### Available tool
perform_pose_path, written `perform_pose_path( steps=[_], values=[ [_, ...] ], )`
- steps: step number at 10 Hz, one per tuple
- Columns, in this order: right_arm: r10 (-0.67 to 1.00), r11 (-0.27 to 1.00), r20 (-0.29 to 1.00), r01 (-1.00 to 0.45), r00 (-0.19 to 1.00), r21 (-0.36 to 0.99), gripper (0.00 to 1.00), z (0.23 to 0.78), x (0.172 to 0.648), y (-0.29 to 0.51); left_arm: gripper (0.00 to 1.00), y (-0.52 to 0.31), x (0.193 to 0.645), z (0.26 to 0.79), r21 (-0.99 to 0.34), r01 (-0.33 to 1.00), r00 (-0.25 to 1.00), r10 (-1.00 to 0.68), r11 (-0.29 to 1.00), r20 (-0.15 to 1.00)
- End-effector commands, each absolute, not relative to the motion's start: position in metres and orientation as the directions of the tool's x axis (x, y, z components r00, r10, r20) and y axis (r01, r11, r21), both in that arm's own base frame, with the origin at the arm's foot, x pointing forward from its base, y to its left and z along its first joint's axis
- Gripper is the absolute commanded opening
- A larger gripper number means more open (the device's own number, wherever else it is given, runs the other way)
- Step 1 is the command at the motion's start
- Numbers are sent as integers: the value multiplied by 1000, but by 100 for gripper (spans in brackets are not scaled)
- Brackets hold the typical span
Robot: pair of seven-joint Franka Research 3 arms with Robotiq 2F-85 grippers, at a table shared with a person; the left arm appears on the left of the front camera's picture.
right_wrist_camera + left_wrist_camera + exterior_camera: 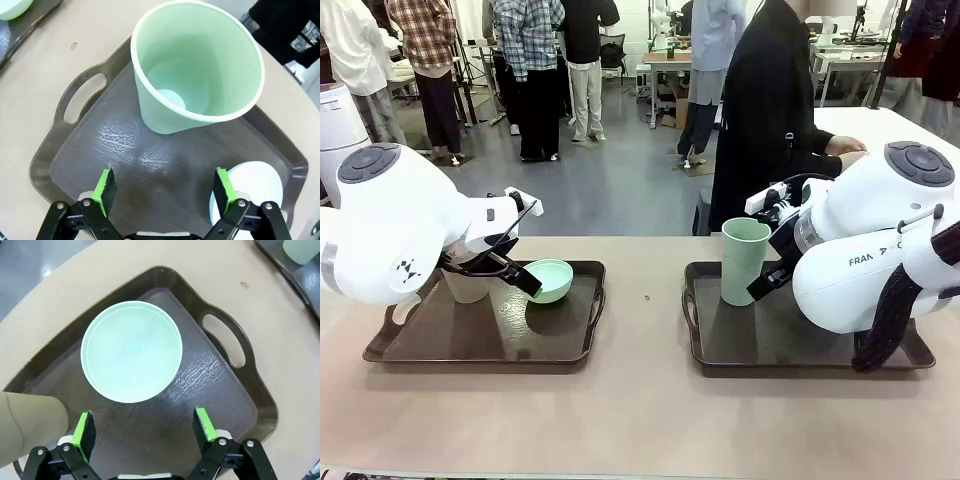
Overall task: Set up a tray with a mat and arrange the tableware.
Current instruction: Pick up the Picnic Bowl and Reusable plastic cup from the Handle tray in front of the human's position and hold them in the air.
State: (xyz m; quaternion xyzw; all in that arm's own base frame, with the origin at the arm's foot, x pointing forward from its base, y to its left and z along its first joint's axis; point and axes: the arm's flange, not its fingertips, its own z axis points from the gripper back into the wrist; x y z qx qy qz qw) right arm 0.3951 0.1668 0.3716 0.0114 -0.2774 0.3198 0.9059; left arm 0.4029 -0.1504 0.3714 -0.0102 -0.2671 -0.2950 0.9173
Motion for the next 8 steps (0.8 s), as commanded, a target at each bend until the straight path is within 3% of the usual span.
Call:
perform_pose_path(
  steps=[1, 8],
  values=[
    [573, 795, 510, -586, 641, -157, 100, 372, 395, 167, 100, -150, 403, 371, 139, 547, 683, -536, 826, 496],
    [573, 795, 510, -586, 641, -157, 100, 372, 395, 167, 100, -150, 403, 371, 139, 547, 683, -536, 826, 496]
  ],
)
